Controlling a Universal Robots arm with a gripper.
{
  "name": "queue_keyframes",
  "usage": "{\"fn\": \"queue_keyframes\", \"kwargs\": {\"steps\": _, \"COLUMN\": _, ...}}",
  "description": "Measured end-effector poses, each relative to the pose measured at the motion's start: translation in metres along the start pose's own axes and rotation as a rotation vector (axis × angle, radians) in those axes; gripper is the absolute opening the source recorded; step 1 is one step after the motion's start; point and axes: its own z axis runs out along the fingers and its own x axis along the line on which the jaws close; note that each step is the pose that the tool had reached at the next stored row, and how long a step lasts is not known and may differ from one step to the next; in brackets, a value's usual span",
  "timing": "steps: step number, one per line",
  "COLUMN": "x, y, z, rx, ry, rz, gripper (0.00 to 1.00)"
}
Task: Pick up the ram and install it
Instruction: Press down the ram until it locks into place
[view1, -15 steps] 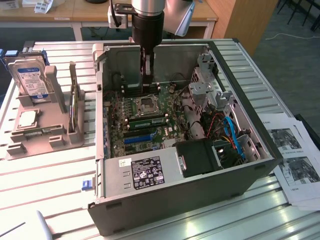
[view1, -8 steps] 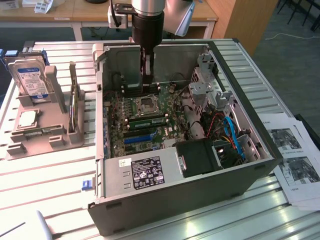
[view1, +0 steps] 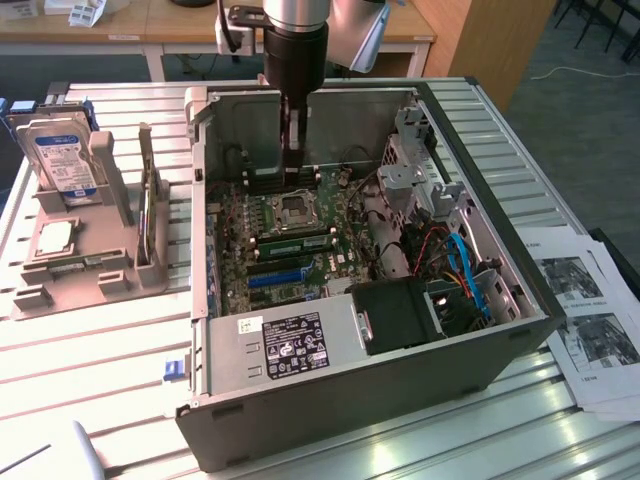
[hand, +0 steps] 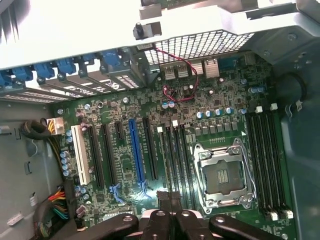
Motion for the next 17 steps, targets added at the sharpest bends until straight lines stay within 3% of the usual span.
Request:
{"fn": "queue_keyframes", "kwargs": {"steps": 12, "x": 0.0, "y": 0.0, "z": 0.0, "rx": -0.0064, "ry": 0.002, "rz": 0.106, "gripper": 0.1}}
{"fn": "queue_keyframes", "kwargs": {"steps": 17, "x": 0.0, "y": 0.0, "z": 0.0, "rx": -0.0105, "ry": 0.0033, "rz": 0.173, "gripper": 0.1}}
